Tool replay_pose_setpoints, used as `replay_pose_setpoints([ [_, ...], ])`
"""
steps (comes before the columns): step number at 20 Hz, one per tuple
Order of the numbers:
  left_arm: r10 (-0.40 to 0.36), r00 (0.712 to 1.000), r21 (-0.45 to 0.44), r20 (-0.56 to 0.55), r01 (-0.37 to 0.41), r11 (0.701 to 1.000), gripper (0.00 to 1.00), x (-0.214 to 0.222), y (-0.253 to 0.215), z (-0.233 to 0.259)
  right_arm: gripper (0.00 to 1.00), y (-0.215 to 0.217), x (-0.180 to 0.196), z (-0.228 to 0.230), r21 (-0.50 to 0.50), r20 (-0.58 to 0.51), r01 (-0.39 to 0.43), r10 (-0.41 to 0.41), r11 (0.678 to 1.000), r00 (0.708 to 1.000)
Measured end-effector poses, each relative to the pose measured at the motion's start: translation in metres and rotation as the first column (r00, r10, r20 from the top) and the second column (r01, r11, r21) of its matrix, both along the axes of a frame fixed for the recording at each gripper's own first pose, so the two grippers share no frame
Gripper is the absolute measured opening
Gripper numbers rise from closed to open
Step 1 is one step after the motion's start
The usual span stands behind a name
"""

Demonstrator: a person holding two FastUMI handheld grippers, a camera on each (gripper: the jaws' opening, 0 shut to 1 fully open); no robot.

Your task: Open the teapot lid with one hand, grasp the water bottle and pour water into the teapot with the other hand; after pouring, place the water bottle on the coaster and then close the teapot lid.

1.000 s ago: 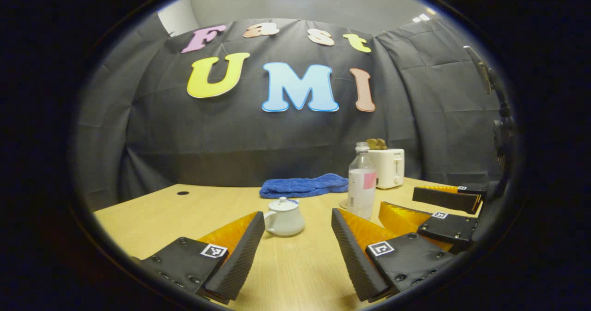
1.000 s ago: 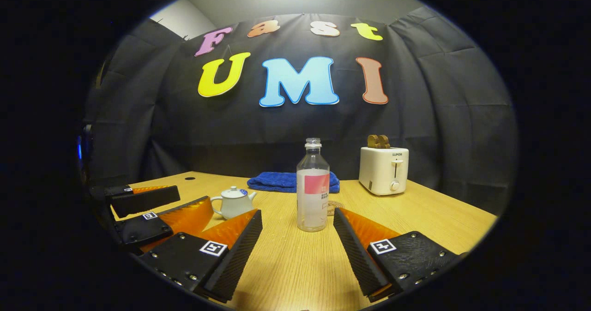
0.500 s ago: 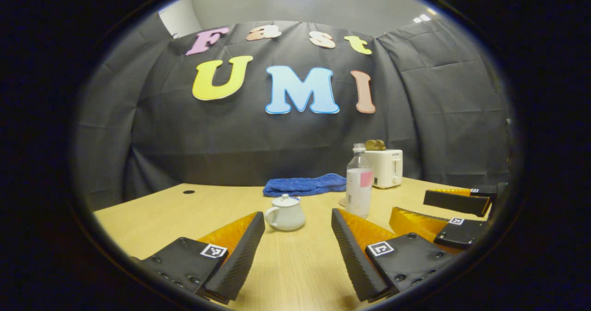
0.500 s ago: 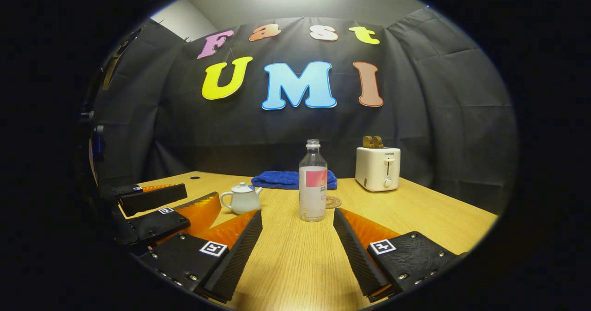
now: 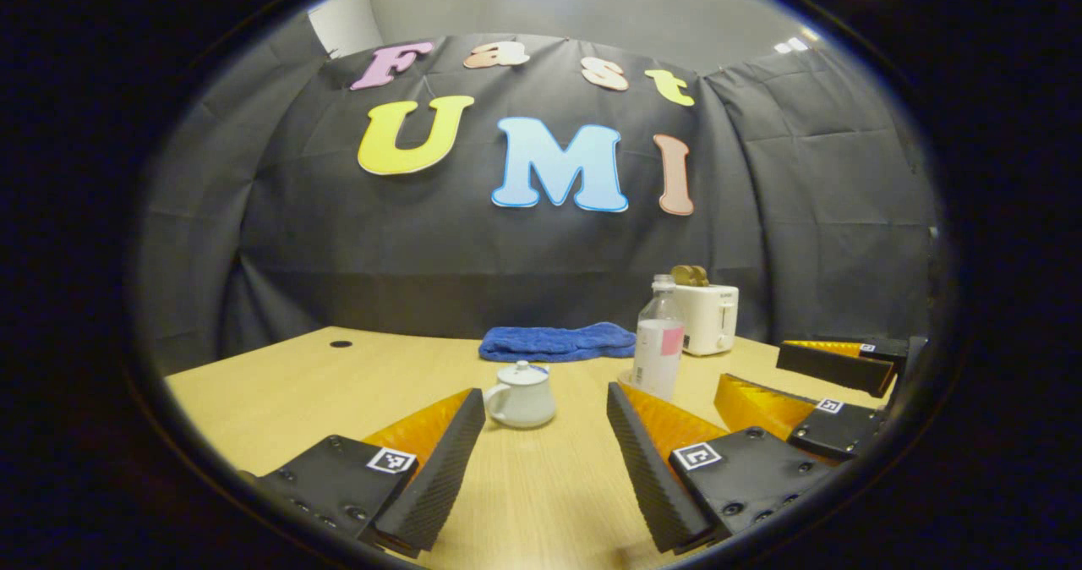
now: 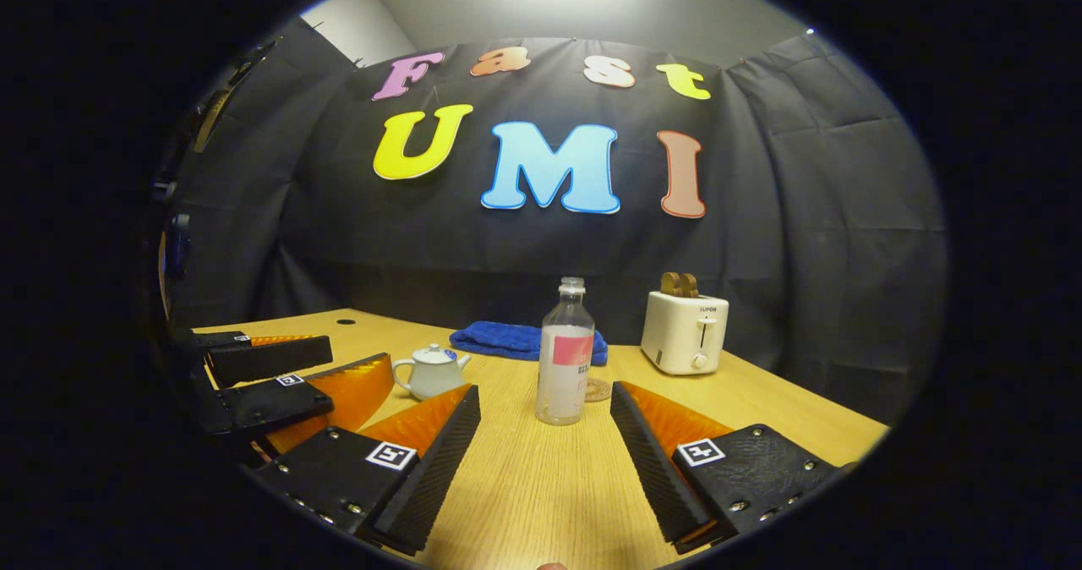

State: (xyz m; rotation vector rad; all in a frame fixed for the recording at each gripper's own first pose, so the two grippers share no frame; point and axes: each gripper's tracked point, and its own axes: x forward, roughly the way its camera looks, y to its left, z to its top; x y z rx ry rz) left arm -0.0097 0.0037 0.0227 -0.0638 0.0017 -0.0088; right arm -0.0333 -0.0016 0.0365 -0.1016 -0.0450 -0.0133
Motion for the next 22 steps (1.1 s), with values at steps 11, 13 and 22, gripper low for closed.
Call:
replay_pose_setpoints([
  [11, -0.022, 1.0, 0.028, -0.001, 0.022, 0.999, 0.96, 0.034, 0.011, 0.037, 0.96, -0.017, 0.048, 0.027, 0.038, -0.062, 0.033, -0.031, 0.999, 0.998],
  [13, -0.041, 0.999, 0.041, -0.007, 0.041, 0.998, 0.96, 0.048, 0.008, 0.036, 0.96, -0.018, 0.062, 0.028, 0.044, -0.078, 0.037, -0.034, 0.998, 0.996],
  [22, -0.106, 0.993, 0.042, -0.06, 0.108, 0.993, 0.96, 0.115, 0.008, 0.016, 0.96, -0.019, 0.127, 0.016, 0.105, -0.167, 0.058, -0.04, 0.993, 0.985],
])
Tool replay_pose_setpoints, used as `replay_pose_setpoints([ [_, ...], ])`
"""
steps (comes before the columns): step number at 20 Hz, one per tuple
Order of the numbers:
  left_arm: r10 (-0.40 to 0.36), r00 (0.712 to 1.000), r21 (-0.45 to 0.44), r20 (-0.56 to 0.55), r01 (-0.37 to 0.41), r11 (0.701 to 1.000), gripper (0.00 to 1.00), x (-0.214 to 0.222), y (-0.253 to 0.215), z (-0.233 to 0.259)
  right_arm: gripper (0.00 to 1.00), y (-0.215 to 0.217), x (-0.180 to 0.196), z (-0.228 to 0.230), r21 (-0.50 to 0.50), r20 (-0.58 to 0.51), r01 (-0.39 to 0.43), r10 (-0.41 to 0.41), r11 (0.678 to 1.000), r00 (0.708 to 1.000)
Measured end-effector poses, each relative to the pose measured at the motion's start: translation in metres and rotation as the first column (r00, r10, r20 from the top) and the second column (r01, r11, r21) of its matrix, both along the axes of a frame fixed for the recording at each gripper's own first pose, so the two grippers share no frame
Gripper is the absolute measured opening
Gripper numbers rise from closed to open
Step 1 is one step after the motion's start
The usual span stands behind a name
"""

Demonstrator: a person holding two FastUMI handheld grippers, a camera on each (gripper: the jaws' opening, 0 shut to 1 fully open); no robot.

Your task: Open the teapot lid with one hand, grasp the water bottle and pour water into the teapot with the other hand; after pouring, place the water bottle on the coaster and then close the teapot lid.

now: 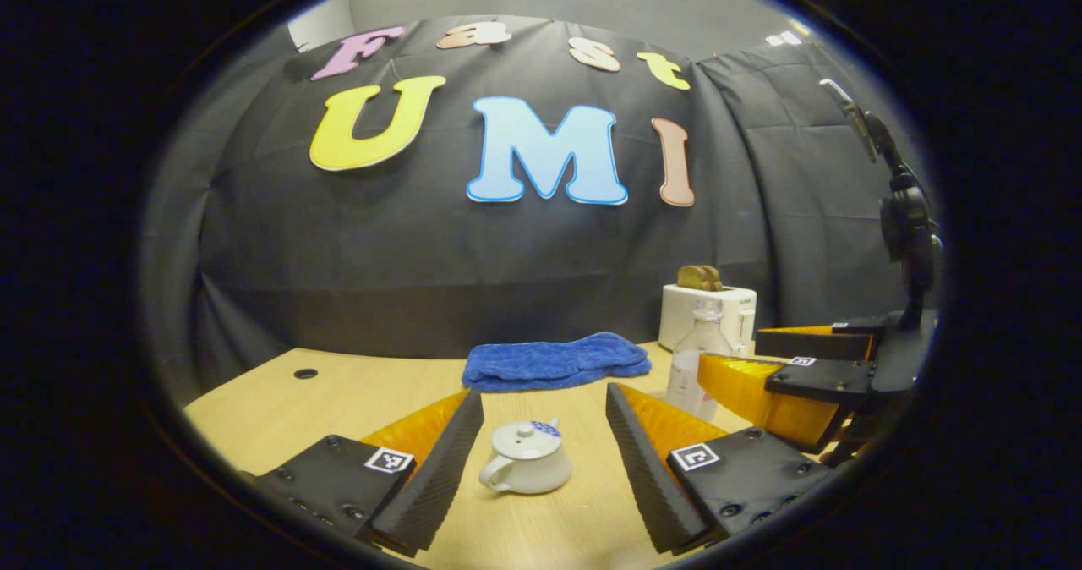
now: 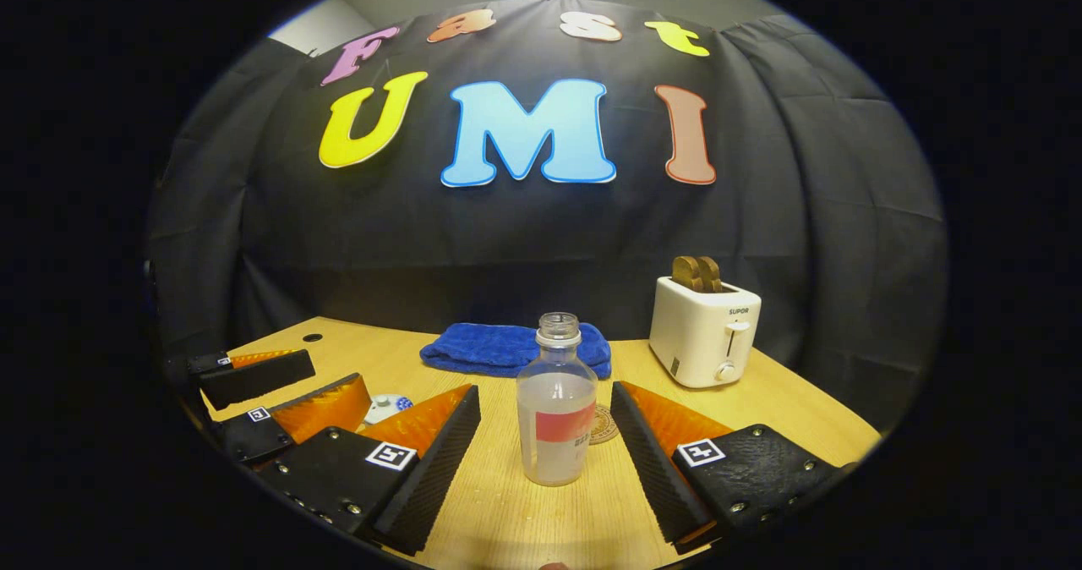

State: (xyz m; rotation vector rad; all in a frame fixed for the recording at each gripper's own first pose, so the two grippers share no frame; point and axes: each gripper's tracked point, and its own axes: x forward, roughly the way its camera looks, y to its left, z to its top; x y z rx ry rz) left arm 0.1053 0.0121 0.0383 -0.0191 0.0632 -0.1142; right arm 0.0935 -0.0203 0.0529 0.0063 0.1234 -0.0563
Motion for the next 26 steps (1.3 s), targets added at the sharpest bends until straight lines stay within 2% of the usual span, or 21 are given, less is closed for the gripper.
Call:
replay_pose_setpoints([
  [5, -0.024, 0.999, -0.015, -0.027, 0.023, 1.0, 0.96, 0.034, 0.002, -0.018, 0.96, -0.004, 0.027, -0.028, 0.057, -0.063, 0.015, -0.011, 0.998, 0.998],
  [9, -0.036, 0.998, 0.0, -0.055, 0.036, 0.999, 0.95, 0.054, 0.004, -0.036, 0.97, -0.002, 0.037, -0.046, 0.046, -0.088, 0.006, -0.002, 0.999, 0.996],
  [17, -0.054, 0.995, -0.011, -0.081, 0.053, 0.999, 0.96, 0.063, -0.004, -0.053, 0.96, -0.013, 0.04, -0.062, 0.021, -0.129, 0.022, -0.019, 1.0, 0.991],
  [20, -0.052, 0.994, -0.004, -0.098, 0.052, 0.999, 0.92, 0.064, -0.006, -0.061, 0.96, -0.014, 0.041, -0.069, 0.022, -0.15, 0.023, -0.02, 0.999, 0.989],
  [25, -0.022, 0.995, 0.011, -0.096, 0.023, 1.0, 0.57, 0.064, 0.002, -0.06, 0.96, -0.014, 0.042, -0.073, 0.027, -0.164, 0.023, -0.019, 0.999, 0.986],
  [26, -0.017, 0.995, 0.019, -0.099, 0.019, 1.0, 0.57, 0.064, 0.004, -0.063, 0.96, -0.014, 0.042, -0.073, 0.029, -0.166, 0.024, -0.019, 0.999, 0.986],
])
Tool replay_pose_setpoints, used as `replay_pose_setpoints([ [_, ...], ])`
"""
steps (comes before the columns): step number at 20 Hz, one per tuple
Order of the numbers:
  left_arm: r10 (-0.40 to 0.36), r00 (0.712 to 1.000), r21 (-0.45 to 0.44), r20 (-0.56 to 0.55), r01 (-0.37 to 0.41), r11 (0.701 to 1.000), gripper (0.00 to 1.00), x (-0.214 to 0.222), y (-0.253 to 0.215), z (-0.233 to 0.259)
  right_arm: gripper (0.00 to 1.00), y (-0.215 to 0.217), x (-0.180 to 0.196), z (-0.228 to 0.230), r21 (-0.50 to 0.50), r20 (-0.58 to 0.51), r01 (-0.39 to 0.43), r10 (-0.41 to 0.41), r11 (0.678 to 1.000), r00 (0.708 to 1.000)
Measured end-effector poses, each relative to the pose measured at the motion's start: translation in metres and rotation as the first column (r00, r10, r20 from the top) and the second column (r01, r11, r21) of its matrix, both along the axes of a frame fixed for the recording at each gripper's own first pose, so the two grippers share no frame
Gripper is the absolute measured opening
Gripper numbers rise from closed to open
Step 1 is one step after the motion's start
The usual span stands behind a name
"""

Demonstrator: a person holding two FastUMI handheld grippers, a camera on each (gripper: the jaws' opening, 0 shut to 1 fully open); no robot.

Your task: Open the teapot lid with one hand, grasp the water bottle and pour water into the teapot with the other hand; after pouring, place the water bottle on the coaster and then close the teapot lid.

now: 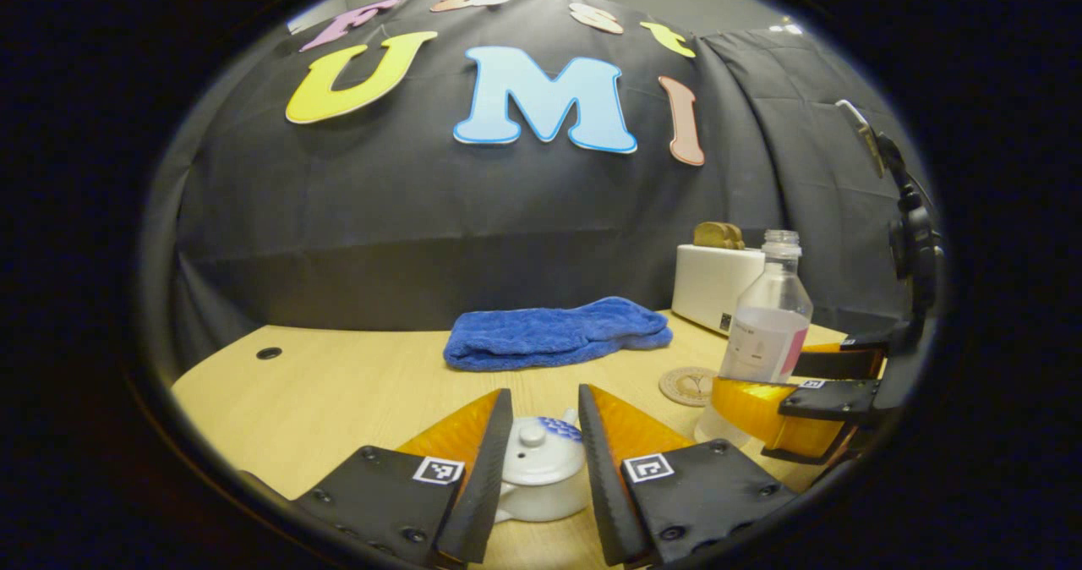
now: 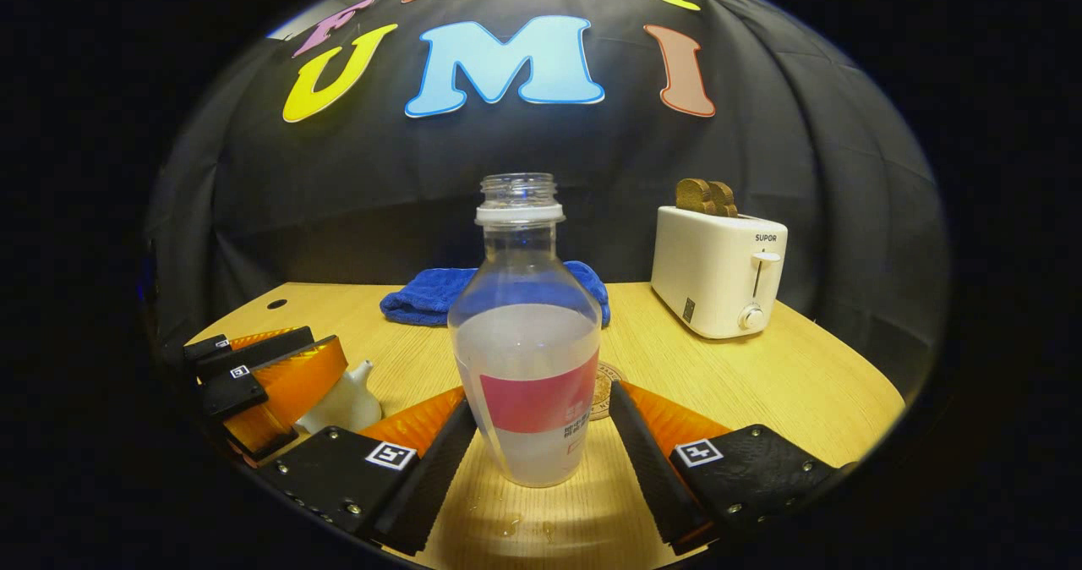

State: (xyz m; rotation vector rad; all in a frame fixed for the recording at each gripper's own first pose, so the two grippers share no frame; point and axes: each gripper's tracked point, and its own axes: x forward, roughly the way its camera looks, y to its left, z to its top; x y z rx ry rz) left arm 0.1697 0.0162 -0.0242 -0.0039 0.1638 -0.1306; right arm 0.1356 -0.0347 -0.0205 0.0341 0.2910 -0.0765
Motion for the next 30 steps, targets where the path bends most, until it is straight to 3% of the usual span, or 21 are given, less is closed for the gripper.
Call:
replay_pose_setpoints([
  [1, 0.023, 1.0, 0.008, 0.01, -0.023, 1.0, 0.56, -0.002, 0.005, -0.001, 0.96, 0.001, 0.0, -0.002, 0.005, -0.004, -0.003, 0.003, 1.0, 1.0],
  [3, 0.021, 1.0, 0.004, 0.011, -0.021, 1.0, 0.25, -0.003, 0.006, 0.005, 0.93, 0.003, 0.0, -0.003, 0.022, -0.01, -0.009, 0.009, 1.0, 1.0],
  [7, 0.022, 1.0, 0.016, 0.008, -0.022, 1.0, 0.29, 0.0, 0.003, 0.004, 0.86, 0.003, 0.001, -0.007, 0.019, -0.021, -0.006, 0.007, 1.0, 1.0],
  [8, 0.018, 1.0, -0.002, 0.011, -0.018, 1.0, 0.29, 0.007, 0.003, -0.003, 0.8, 0.003, 0.0, -0.005, 0.013, -0.02, -0.007, 0.007, 1.0, 1.0],
  [9, 0.016, 1.0, -0.009, 0.017, -0.016, 1.0, 0.15, 0.004, 0.004, 0.003, 0.79, 0.003, 0.0, -0.007, 0.009, -0.024, -0.005, 0.006, 1.0, 1.0],
  [15, 0.002, 1.0, -0.037, 0.021, -0.002, 0.999, 0.17, 0.0, 0.005, 0.006, 0.77, 0.001, -0.001, -0.009, -0.003, -0.03, 0.003, -0.003, 1.0, 1.0],
  [16, 0.001, 1.0, -0.042, 0.023, 0.0, 0.999, 0.11, 0.0, 0.005, 0.003, 0.76, 0.001, 0.0, -0.008, -0.003, -0.029, 0.002, -0.002, 1.0, 1.0],
  [22, -0.01, 0.999, -0.073, 0.052, 0.014, 0.997, 0.11, -0.004, 0.007, 0.015, 0.76, -0.002, -0.001, -0.008, -0.008, -0.028, 0.004, -0.004, 1.0, 1.0],
  [30, -0.008, 0.995, -0.094, 0.097, 0.017, 0.995, 0.1, -0.02, 0.022, 0.04, 0.75, -0.007, -0.007, 0.002, -0.126, -0.002, 0.021, -0.022, 0.992, 1.0],
])
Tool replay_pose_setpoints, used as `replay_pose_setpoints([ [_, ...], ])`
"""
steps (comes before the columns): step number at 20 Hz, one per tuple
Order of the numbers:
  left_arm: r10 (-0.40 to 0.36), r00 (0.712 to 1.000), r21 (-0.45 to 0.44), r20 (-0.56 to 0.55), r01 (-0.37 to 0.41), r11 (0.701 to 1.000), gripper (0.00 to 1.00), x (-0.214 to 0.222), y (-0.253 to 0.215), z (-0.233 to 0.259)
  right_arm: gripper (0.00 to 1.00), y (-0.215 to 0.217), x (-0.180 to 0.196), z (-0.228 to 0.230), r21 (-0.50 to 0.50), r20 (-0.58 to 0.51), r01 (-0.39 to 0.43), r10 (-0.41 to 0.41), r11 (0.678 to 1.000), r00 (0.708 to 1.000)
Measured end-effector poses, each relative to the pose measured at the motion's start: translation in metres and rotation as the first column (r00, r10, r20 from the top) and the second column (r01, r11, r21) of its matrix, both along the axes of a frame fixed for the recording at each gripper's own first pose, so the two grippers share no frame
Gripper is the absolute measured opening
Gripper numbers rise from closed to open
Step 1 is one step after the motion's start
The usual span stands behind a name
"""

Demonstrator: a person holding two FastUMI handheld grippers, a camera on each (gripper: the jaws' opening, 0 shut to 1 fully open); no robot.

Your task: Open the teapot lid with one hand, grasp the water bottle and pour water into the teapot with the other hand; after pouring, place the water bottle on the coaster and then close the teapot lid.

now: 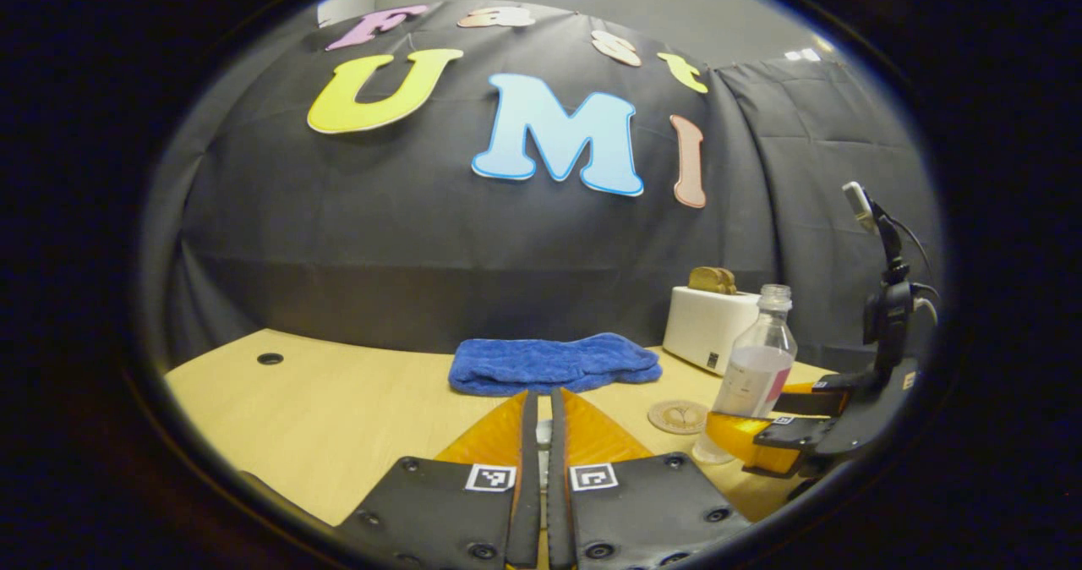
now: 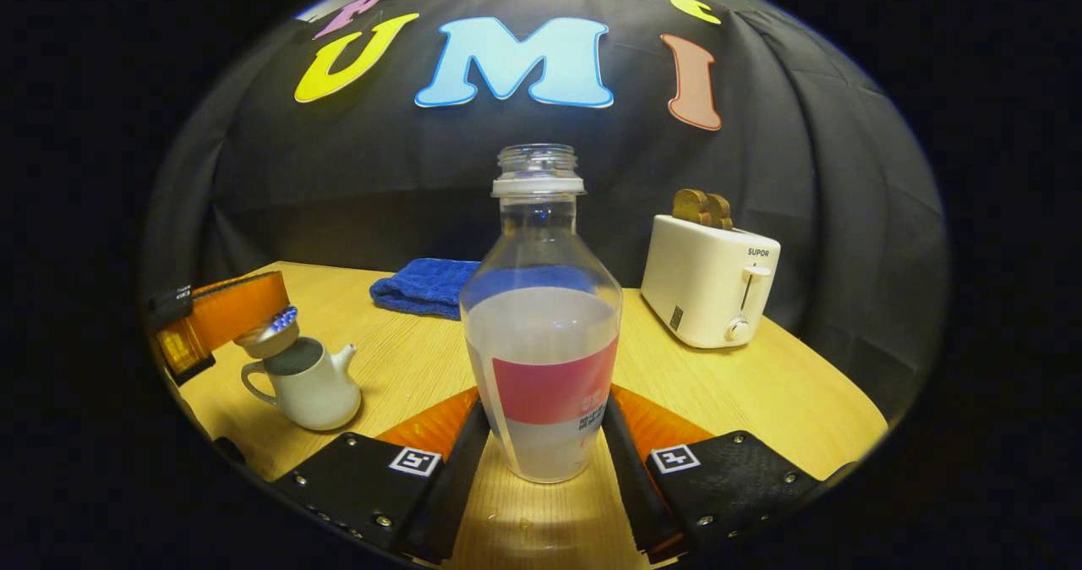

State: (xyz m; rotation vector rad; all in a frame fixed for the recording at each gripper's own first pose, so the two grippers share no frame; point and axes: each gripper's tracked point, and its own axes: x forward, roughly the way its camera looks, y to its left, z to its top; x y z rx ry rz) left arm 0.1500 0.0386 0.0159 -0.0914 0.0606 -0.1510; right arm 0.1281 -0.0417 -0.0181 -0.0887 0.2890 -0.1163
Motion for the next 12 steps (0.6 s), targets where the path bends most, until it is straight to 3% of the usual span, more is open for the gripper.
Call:
replay_pose_setpoints([
  [4, 0.035, 0.999, 0.026, -0.021, -0.034, 0.999, 0.1, -0.011, 0.034, -0.005, 0.75, -0.002, -0.006, 0.012, -0.142, 0.016, 0.013, -0.011, 0.99, 1.0],
  [7, 0.079, 0.997, -0.013, -0.012, -0.079, 0.997, 0.11, -0.021, 0.067, -0.006, 0.75, 0.001, -0.007, 0.012, -0.295, 0.016, 0.015, -0.011, 0.955, 1.0],
  [9, 0.087, 0.996, -0.041, -0.019, -0.088, 0.995, 0.1, -0.021, 0.08, -0.007, 0.75, 0.007, -0.007, 0.013, -0.407, 0.019, 0.007, 0.001, 0.914, 1.0],
  [12, 0.095, 0.995, -0.1, -0.018, -0.096, 0.99, 0.1, -0.023, 0.093, -0.004, 0.75, 0.019, -0.005, 0.015, -0.582, 0.017, -0.005, 0.018, 0.813, 1.0],
])
